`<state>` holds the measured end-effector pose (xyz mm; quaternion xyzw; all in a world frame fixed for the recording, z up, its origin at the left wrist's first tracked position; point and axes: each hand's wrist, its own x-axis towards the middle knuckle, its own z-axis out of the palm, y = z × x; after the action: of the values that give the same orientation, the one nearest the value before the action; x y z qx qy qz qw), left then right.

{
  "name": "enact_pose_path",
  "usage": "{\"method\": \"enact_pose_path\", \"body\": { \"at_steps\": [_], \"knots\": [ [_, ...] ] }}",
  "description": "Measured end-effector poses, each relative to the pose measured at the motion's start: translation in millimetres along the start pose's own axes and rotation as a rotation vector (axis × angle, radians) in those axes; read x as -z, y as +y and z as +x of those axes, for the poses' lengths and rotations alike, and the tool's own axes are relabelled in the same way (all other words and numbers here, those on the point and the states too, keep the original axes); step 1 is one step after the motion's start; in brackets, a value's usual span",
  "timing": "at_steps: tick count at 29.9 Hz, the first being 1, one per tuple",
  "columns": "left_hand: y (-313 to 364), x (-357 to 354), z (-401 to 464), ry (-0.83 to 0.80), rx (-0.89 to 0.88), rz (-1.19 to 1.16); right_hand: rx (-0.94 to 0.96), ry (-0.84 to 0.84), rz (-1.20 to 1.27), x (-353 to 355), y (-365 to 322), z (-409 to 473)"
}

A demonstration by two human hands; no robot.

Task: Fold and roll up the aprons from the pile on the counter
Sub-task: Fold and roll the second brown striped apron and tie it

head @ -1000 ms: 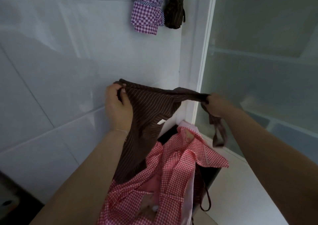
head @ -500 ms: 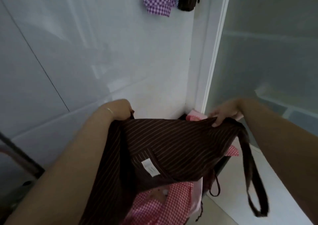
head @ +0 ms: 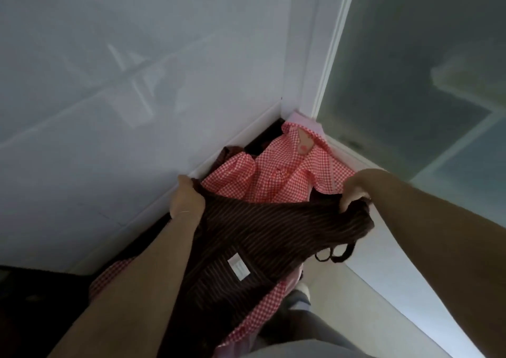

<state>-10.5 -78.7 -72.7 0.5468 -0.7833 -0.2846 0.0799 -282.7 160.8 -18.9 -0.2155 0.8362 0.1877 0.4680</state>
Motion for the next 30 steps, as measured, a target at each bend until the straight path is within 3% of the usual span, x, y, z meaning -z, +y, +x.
{"method": "enact_pose_path", "body": {
  "at_steps": [2,6,9,10,12,14,15,19,21,23,25,30],
  "knots": [
    [12,-12,4,-0.001,0.028,-0.068,-0.019,0.148,-0.094,20,-4,4],
    [23,-48,13,-0.010,0.087,-0.135,0.032,0.966,-0.040,48,-12,31],
    [19,-62,21,-0.003,0.086,-0.137,0.289,1.302,-0.077,22,-36,46],
    [20,-68,24,-0.007,0.075,-0.121,0.438,1.290,-0.040,7,-45,58],
    [18,-72,26,0.000,0.034,-0.093,0.649,0.955,0.027,-32,-66,65],
    [15,-74,28,0.039,0.003,-0.133,0.564,0.596,0.113,-65,-83,69],
    [13,-73,29,0.069,-0.017,-0.179,0.494,0.576,0.173,-78,-88,70],
    [17,-62,29,0.173,-0.232,-0.298,0.173,0.827,0.621,-105,-92,67],
    [28,-52,28,0.167,-0.250,-0.410,-0.029,0.735,1.017,-109,-87,69],
    [32,-48,32,0.166,-0.188,-0.497,-0.132,0.529,1.372,-117,-84,72],
    [26,-50,38,0.056,-0.069,-0.437,-0.112,0.439,1.573,-125,-81,75],
    [-19,-51,20,-0.442,0.073,-0.249,0.015,0.299,1.595,-147,-81,75]
  ]
}}
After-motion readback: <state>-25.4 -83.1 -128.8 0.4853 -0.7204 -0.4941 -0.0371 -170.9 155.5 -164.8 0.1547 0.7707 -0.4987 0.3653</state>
